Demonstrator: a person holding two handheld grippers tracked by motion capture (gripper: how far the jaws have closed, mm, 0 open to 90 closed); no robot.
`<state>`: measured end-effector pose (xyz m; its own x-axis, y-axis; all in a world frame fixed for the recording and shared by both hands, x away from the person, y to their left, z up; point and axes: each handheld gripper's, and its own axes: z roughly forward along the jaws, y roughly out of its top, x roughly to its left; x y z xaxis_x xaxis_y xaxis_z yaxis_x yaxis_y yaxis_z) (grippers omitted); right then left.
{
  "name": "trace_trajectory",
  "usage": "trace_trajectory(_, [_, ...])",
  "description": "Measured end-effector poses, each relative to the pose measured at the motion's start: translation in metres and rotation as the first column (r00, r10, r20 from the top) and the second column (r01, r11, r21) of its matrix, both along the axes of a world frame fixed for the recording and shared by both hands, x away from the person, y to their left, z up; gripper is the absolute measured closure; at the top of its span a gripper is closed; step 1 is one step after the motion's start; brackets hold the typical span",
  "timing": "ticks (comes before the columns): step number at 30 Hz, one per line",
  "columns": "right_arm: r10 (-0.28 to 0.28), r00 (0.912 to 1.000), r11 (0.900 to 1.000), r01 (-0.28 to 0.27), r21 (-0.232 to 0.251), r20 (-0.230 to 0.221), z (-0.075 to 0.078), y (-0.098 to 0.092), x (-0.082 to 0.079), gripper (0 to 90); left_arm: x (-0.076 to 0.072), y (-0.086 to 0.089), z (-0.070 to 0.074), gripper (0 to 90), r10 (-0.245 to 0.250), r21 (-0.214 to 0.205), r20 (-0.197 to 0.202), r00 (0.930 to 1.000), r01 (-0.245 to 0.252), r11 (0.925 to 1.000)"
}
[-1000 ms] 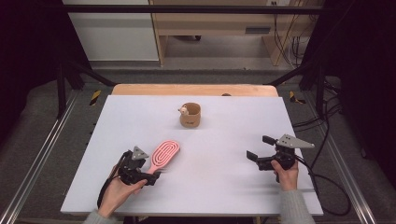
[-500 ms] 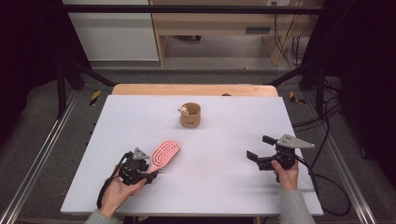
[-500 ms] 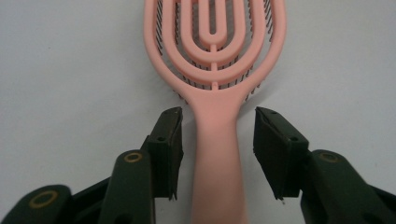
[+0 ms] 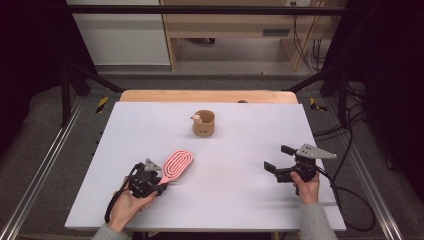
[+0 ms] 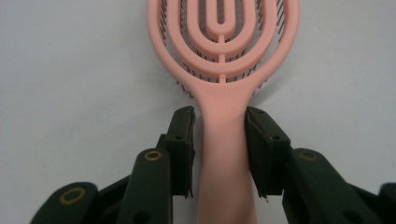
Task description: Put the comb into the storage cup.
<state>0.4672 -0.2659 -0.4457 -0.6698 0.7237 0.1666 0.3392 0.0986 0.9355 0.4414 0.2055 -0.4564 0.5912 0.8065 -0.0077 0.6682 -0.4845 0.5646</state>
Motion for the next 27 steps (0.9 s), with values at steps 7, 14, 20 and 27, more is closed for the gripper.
trace_trajectory(7, [0.001, 1.0000, 1.0000, -0.001, 0.000, 0.001, -0.0003, 0.0003, 0.0003, 0.4, 0.0001, -0.0021, -0.0002, 68.0, -0.003, 0.013, 0.005, 1.0000, 0.003, 0.9999])
trace_trajectory(14, [0.001, 1.0000, 1.0000, -0.001, -0.001, 0.000, -0.0003, 0.0004, 0.0004, 0.4, 0.0017, -0.0020, 0.0000, 68.4, 0.002, 0.014, -0.002, 1.0000, -0.002, 0.9999])
trace_trajectory(20, [0.001, 1.0000, 1.0000, -0.001, 0.000, 0.000, -0.0003, 0.0003, 0.0003, 0.4, 0.0026, -0.0018, 0.0006, 68.9, -0.002, 0.017, -0.007, 1.0000, 0.002, 0.9999])
trace_trajectory(27, [0.001, 1.0000, 1.0000, -0.001, 0.000, -0.001, -0.0003, 0.0002, 0.0004, 0.4, 0.0023, 0.0008, 0.0015, 69.3, 0.014, 0.016, 0.009, 0.9999, -0.014, 0.9998])
